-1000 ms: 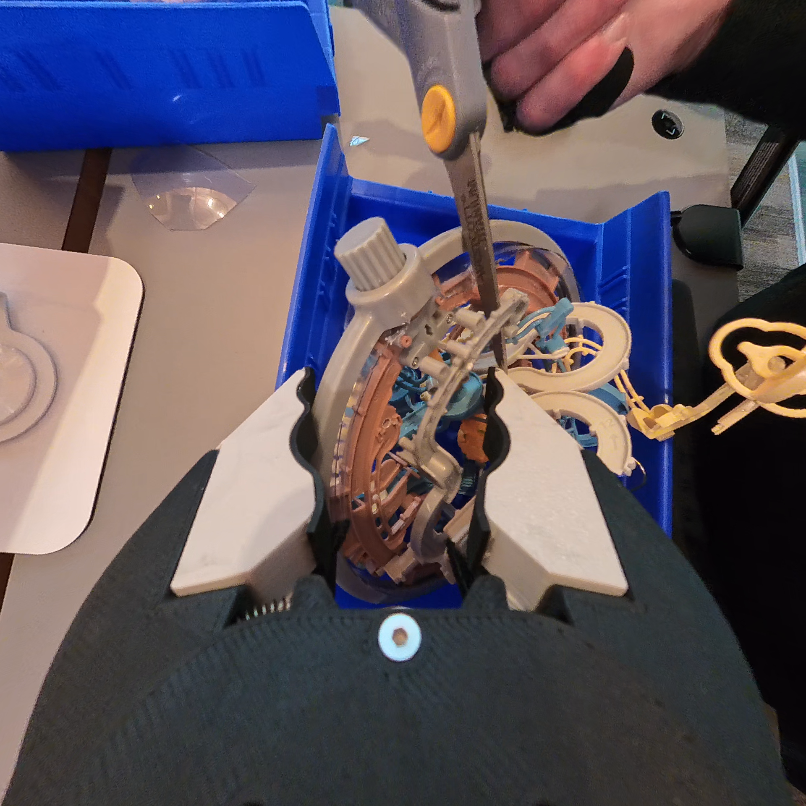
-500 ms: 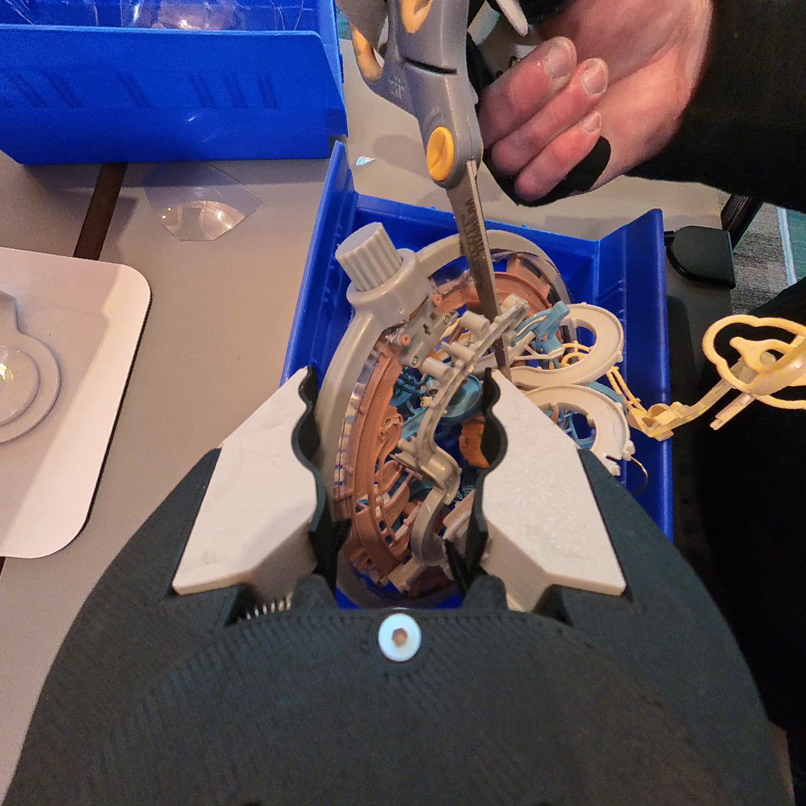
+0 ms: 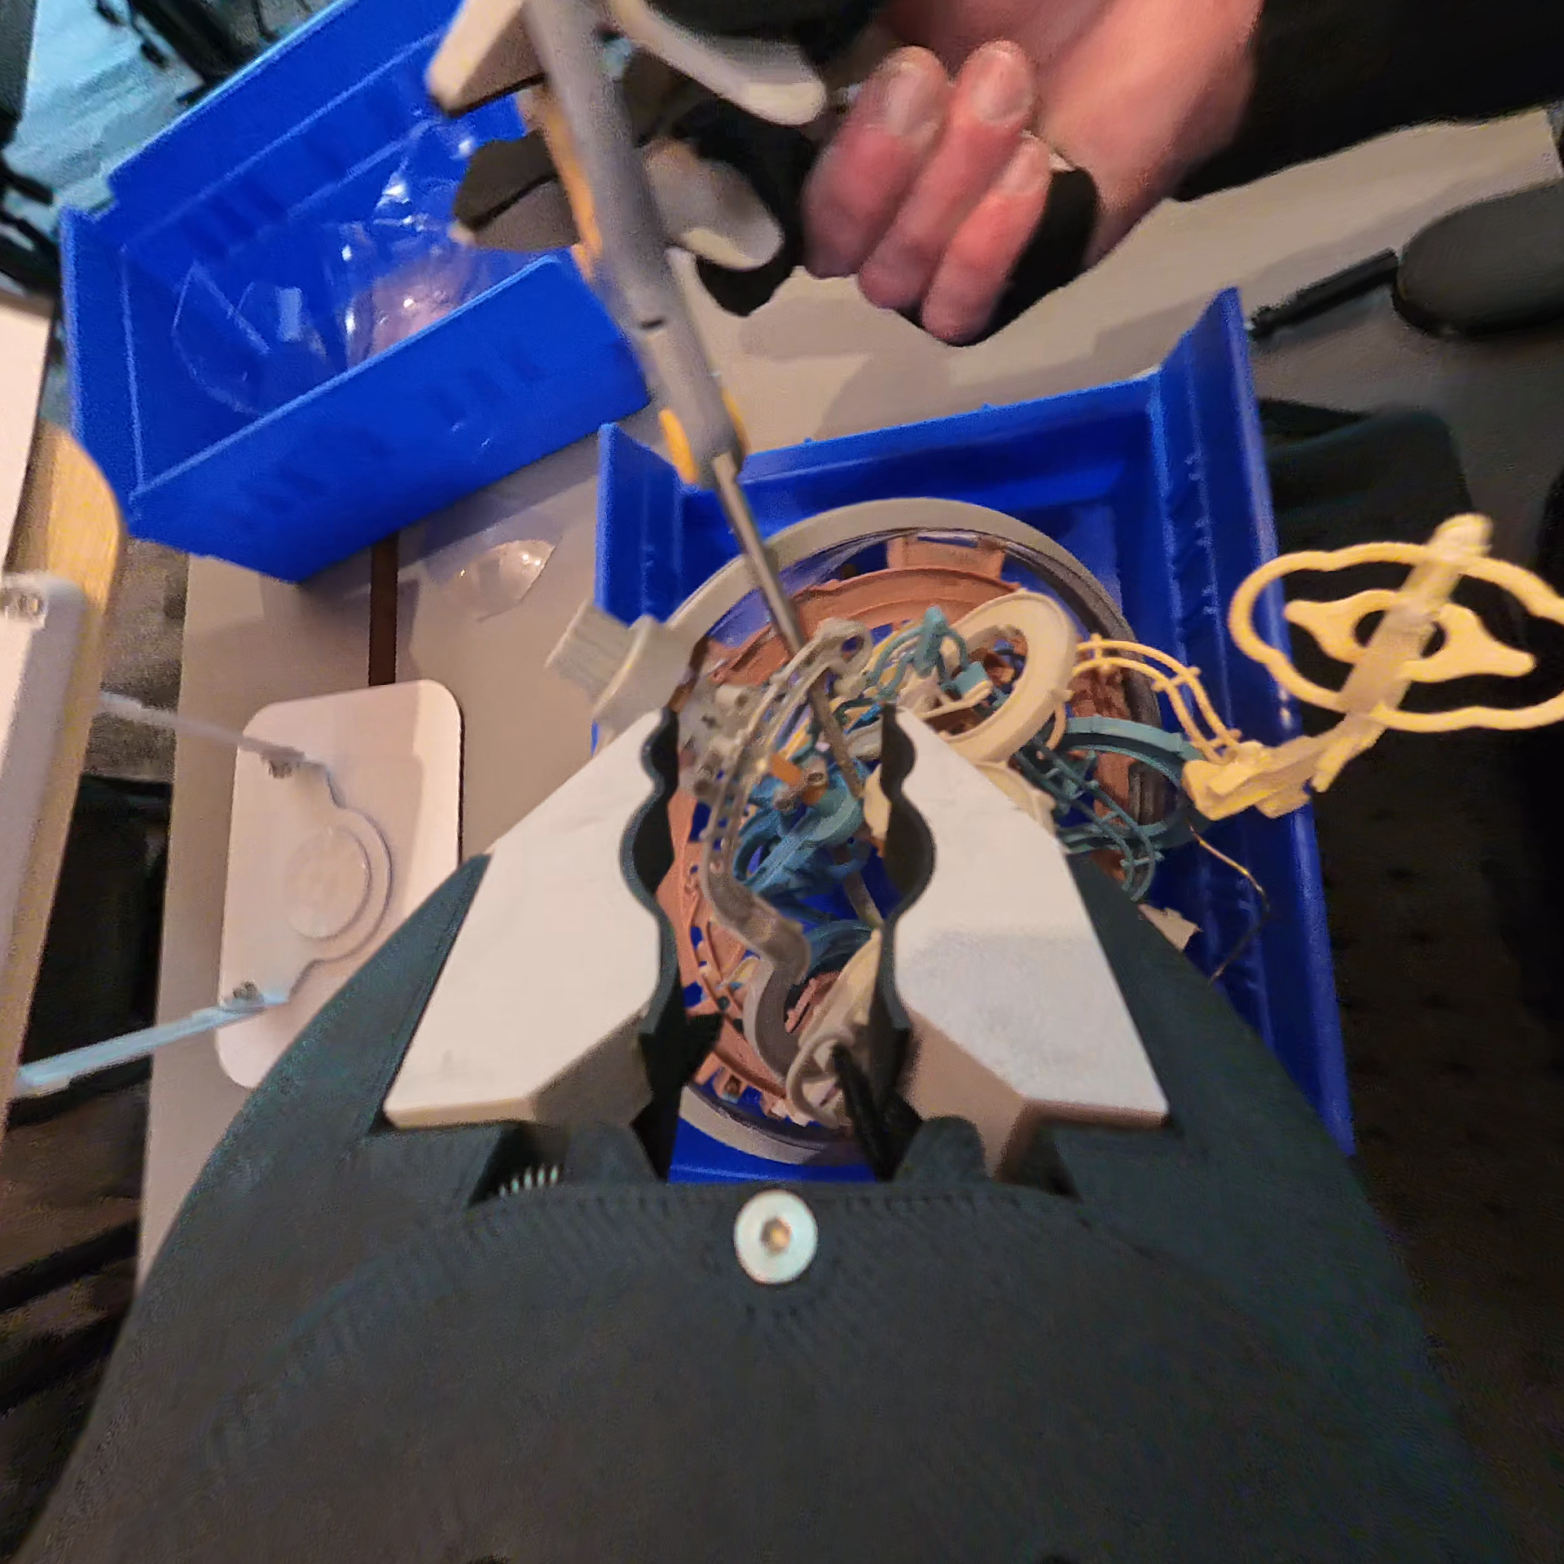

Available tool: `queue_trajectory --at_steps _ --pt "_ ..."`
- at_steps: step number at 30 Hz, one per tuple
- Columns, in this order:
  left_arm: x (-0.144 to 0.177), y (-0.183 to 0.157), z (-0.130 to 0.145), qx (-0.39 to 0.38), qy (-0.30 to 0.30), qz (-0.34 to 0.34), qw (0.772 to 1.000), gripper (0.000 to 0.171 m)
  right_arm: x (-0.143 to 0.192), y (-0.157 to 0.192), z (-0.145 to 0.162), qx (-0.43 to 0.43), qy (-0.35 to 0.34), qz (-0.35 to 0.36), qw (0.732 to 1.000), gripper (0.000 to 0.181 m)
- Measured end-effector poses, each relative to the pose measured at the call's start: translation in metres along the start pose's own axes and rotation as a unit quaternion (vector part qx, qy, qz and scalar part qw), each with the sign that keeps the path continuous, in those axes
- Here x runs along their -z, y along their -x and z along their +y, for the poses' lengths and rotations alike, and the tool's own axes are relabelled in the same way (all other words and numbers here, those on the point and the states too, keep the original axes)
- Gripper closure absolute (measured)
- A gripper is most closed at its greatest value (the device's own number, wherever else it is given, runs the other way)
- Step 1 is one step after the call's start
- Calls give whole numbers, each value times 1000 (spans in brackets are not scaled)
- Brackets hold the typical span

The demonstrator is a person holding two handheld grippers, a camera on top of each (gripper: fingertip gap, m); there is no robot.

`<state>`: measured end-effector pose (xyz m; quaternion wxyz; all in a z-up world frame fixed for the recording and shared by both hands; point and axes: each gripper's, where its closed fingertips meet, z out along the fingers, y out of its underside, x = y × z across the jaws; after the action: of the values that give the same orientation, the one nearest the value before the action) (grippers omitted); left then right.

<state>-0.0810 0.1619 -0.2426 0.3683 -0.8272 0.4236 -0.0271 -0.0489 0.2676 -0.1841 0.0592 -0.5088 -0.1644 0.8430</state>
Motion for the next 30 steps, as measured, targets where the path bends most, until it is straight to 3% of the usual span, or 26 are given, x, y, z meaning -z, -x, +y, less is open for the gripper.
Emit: queue_trajectory --at_steps 3,12,19,25,30 --pt "-8 -9 6 -26 43 16 999 135 -4 8 6 11 19 -2 1000 163" --pt "-3 -24 2 30 1 32 999 122 -24 36 26 117 105 14 987 163" --pt "-7 -15 6 -22 6 -47 999 142 -44 61 53 241 189 42 951 163" --pt "-3 -16 6 -35 -4 -90 995 144 -51 73 73 308 225 56 923 163" --pt "0 -16 5 -26 -15 -95 995 151 -58 83 97 390 263 69 880 163"
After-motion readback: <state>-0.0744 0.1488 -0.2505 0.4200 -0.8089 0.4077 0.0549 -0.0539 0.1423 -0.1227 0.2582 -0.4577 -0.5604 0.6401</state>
